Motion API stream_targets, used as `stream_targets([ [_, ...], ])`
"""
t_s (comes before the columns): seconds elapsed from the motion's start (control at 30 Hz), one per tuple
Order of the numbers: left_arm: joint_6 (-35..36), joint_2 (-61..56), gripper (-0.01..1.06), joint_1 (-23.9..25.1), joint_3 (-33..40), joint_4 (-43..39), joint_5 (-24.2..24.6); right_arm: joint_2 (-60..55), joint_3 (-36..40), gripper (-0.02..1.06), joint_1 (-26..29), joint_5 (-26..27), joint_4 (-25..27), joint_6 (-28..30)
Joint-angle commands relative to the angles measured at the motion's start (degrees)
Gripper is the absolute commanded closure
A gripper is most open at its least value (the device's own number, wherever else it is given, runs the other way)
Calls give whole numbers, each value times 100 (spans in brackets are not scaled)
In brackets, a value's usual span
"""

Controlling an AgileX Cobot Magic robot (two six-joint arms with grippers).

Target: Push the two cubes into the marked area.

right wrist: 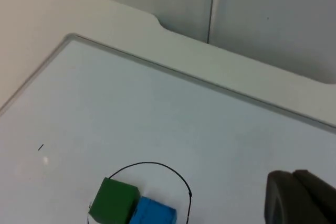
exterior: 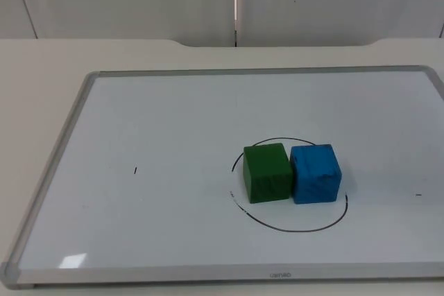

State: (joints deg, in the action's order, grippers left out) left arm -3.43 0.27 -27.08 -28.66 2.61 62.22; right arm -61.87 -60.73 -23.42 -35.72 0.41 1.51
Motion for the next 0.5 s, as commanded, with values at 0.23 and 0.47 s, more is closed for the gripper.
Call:
stream_targets([
  [0.23, 45, -27, 105, -22, 25, -25, -54, 1284, 1004, 104, -28, -103, -41, 258],
  [0.47, 45, -27, 105, -22, 25, -25, -54, 2255, 1793, 104, -28, -142, 24, 258],
])
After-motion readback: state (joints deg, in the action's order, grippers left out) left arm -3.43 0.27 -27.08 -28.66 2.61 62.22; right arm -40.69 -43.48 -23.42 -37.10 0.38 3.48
